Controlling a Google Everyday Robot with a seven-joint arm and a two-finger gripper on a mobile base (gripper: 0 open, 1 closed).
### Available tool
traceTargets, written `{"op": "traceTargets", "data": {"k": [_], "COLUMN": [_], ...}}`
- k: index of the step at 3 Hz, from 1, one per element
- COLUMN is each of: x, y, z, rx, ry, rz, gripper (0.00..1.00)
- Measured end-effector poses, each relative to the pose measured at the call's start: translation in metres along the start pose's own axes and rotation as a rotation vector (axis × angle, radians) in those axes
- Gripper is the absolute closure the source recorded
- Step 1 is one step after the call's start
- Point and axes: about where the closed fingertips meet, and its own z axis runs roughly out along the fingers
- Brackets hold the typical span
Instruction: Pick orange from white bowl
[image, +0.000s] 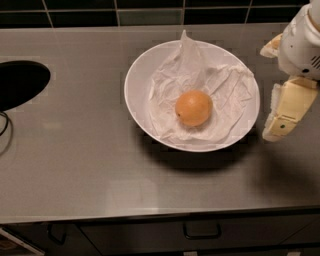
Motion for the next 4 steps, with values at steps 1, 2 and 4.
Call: {"op": "traceTargets", "data": {"k": [1, 2, 4], "x": [-0.021, -0.036, -0.043], "y": [-0.017, -0.031, -0.036], "z": [0.012, 0.023, 0.039], "rx": [0.004, 0.001, -0.033], "ry": [-0.04, -0.079, -0.103], "rz": [-0.045, -0.075, -0.079], "gripper": [0.0, 0.0, 0.06]}}
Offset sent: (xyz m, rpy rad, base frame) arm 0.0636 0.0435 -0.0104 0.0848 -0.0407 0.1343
